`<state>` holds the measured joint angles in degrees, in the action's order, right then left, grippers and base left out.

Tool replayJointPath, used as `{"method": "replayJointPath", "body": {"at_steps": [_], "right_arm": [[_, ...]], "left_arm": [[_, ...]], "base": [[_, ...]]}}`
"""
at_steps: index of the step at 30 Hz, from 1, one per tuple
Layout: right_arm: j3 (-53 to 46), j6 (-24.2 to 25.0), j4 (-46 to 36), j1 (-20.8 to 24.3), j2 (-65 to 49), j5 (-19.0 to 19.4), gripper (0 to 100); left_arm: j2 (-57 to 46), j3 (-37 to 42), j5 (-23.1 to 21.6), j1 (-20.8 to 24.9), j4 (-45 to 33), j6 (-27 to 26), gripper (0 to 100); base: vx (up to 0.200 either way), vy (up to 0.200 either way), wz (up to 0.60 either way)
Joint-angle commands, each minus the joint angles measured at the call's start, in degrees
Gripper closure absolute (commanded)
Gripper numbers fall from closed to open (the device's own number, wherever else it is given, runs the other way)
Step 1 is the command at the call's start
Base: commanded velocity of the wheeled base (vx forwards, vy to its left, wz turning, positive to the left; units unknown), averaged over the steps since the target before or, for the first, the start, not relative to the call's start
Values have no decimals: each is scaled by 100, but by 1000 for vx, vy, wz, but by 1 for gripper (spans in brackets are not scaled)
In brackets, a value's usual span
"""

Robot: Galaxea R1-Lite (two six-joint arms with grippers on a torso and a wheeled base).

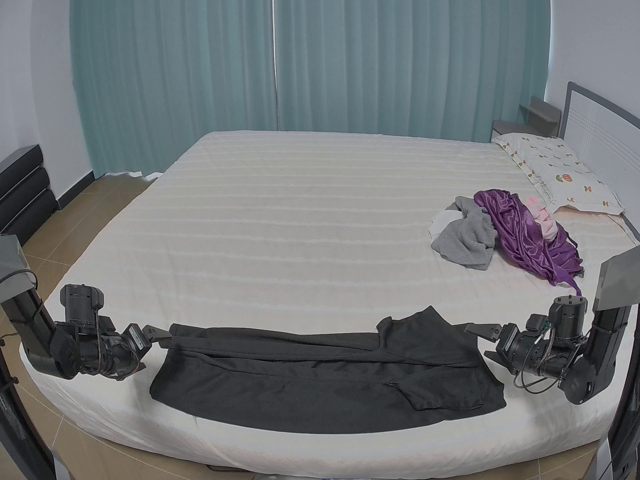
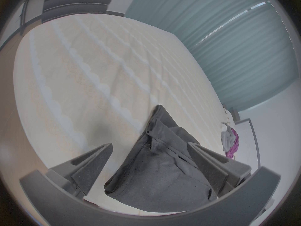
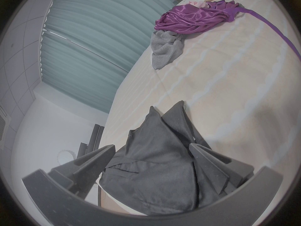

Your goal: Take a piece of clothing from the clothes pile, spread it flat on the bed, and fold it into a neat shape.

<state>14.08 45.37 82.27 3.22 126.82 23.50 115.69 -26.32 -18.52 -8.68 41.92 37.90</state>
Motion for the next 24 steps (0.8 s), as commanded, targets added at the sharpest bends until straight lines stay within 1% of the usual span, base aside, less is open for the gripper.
{"method": "replayJointPath", "body": {"at_steps": [1,4,7,8,10,13,20,21,24], "right_arm": [[-274,-2,52,21,-210,5,0],[-309,7,52,3,-201,14,0],[-327,15,52,12,-157,23,0],[-327,15,52,12,-157,23,0],[-345,15,52,21,-157,58,0],[-415,15,61,21,-166,75,0],[-441,24,61,21,-166,102,0],[-450,24,61,21,-157,102,0],[-459,24,61,12,-166,102,0]], "left_arm": [[41,171,-214,24,281,-248,0],[173,171,-662,-11,606,-556,0],[288,101,-934,-20,606,-1083,0],[288,101,-934,-20,606,-1083,0],[463,74,-961,7,606,-1540,0],[586,39,-961,24,606,-1813,0],[595,145,-978,24,606,-1874,0],[586,180,-970,24,606,-1874,100],[586,259,-970,-2,624,-1874,100]], "base": [[0,0,0],[0,0,0],[0,0,0],[0,0,0],[0,0,0],[0,0,0],[0,0,0],[0,0,0],[0,0,0]]}}
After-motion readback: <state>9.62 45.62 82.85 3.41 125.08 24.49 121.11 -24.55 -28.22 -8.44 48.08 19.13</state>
